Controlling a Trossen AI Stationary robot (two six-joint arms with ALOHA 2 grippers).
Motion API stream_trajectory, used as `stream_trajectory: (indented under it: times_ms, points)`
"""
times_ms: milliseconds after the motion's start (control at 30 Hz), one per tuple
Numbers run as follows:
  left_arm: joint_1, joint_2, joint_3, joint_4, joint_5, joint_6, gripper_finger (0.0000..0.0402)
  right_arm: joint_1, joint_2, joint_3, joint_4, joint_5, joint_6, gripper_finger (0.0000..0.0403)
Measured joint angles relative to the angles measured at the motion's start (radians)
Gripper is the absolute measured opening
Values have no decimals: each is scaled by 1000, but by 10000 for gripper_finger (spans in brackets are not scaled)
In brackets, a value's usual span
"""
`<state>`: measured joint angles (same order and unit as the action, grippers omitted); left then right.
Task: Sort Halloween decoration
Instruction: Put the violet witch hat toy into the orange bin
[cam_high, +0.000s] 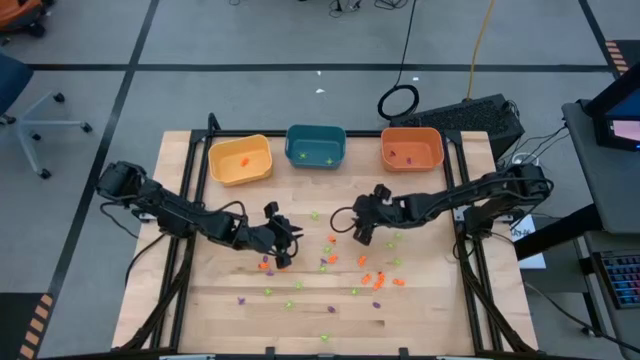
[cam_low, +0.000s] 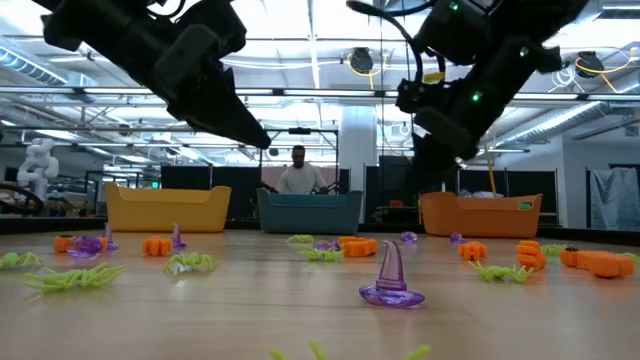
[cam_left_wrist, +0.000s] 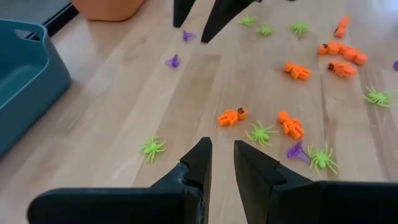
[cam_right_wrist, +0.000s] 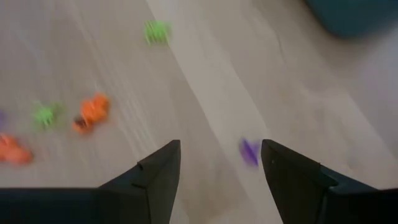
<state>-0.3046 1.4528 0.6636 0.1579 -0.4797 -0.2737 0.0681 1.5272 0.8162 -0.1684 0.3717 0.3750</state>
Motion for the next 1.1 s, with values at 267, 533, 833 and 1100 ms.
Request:
stream_trajectory:
  times_ms: [267, 533, 833, 1100]
  points:
    - [0, 0, 0, 2, 1, -1, 67, 15, 0, -93, 300, 67, -43, 210]
    - [0, 0, 0, 2, 3, 1, 67, 15, 1, -93, 208, 74, -125, 210]
    - [0, 0, 0, 2, 4, -2, 67, -8, 5, -93, 195, 74, -260, 210]
    - [-25, 0, 0, 7, 4, -7, 67, -16, 67, -92, 207, 70, -207, 210]
